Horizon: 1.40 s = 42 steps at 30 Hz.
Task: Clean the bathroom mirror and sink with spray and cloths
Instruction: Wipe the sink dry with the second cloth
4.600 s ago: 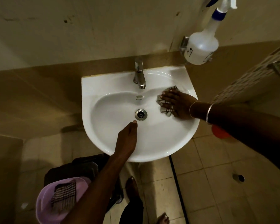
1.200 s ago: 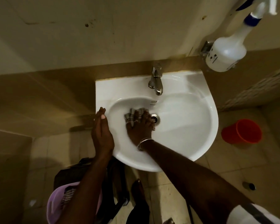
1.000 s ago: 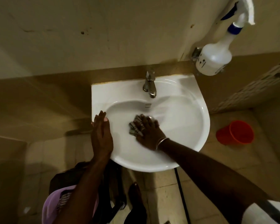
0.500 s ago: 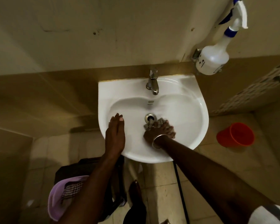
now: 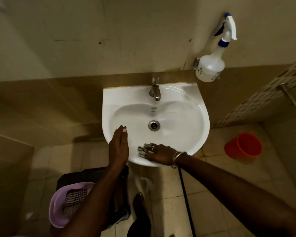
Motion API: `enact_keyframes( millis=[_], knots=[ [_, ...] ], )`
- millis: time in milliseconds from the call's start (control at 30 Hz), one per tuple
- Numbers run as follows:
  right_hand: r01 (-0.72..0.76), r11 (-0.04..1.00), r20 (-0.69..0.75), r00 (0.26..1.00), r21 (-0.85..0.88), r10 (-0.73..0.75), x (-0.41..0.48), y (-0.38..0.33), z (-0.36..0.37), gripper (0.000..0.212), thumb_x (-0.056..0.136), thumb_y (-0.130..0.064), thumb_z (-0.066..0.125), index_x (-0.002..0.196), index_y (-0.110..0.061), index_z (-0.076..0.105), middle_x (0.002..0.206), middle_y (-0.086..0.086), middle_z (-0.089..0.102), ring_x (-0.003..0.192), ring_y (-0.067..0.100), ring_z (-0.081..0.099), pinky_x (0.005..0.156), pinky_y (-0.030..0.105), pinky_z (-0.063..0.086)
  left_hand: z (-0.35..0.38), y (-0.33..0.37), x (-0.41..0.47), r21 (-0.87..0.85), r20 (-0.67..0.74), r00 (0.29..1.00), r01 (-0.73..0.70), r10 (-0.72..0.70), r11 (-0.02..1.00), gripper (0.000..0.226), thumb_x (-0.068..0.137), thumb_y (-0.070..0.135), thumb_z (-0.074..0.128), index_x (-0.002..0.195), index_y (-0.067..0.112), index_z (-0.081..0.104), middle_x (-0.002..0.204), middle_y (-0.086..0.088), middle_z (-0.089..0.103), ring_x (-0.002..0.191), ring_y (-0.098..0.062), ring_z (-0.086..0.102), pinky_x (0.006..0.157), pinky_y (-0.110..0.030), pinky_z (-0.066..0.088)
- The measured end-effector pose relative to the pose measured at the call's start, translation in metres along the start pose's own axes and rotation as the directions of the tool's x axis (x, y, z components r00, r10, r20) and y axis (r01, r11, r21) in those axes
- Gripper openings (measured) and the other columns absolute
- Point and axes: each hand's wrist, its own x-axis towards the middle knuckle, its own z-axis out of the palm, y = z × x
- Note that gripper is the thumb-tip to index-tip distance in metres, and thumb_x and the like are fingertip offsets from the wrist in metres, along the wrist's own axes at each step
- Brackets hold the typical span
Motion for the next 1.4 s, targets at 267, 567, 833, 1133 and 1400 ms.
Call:
enact_keyframes(
  millis=[267,567,833,1133,1400],
  knots=[
    [-0.248,0.867,-0.233,0.959,-0.432,0.159,-0.057,0.069,-0.038,0.084,0.081,-0.086,0.012,0.144,-0.044,0.048,0.149,-0.006,0.055,0.13,0.033,0.053,0.107,0.054,0.033,0.009,0.006,-0.02,-0.033,0.021,1.0,0.021,-0.02,0.999,0.05,0.107,0.048,0.046,0.146,0.018,0.057,0.152,0.002,0.054,0.143,-0.011,0.046,0.124,-0.039,0.032],
    [-0.224,0.823,-0.424,0.905,-0.523,-0.024,-0.091,0.045,-0.003,0.094,0.08,-0.095,0.021,0.149,-0.035,0.047,0.136,0.005,0.063,0.12,0.035,0.058,0.1,0.05,0.044,-0.001,0.011,-0.057,-0.058,0.014,1.0,-0.019,0.02,0.998,0.042,0.108,0.038,0.048,0.14,0.015,0.063,0.143,0.004,0.06,0.134,-0.009,0.052,0.116,-0.029,0.037],
    [-0.041,0.904,-0.374,0.918,-0.425,-0.134,-0.088,-0.001,0.037,0.078,0.082,-0.049,0.061,0.153,-0.029,0.036,0.147,0.006,0.051,0.119,0.037,0.058,0.099,0.048,0.046,-0.004,0.011,-0.1,-0.197,-0.017,0.994,0.106,-0.111,0.975,0.033,0.108,0.034,0.051,0.132,0.02,0.068,0.123,0.006,0.066,0.112,-0.009,0.06,0.098,-0.024,0.043],
    [0.281,0.677,-0.446,0.891,0.68,0.078,-0.107,-0.058,0.029,0.042,0.089,-0.038,0.067,0.125,-0.017,0.064,0.119,0.002,0.071,0.113,0.022,0.066,0.089,0.025,0.054,-0.008,0.029,-0.105,-0.367,-0.009,0.979,0.185,-0.203,0.912,0.035,0.106,0.024,0.053,0.135,0.009,0.065,0.132,-0.007,0.067,0.119,-0.018,0.061,0.092,-0.026,0.049],
    [0.291,0.158,-0.292,0.956,0.943,-0.019,-0.164,-0.062,0.028,0.034,0.098,-0.005,0.06,0.131,0.002,0.063,0.126,0.023,0.069,0.121,0.041,0.064,0.107,0.057,0.05,-0.024,0.063,-0.146,-0.429,0.338,0.924,0.318,-0.176,0.845,0.045,0.104,0.038,0.052,0.139,0.01,0.06,0.129,-0.017,0.071,0.123,-0.035,0.065,0.103,-0.05,0.053]
  ],
)
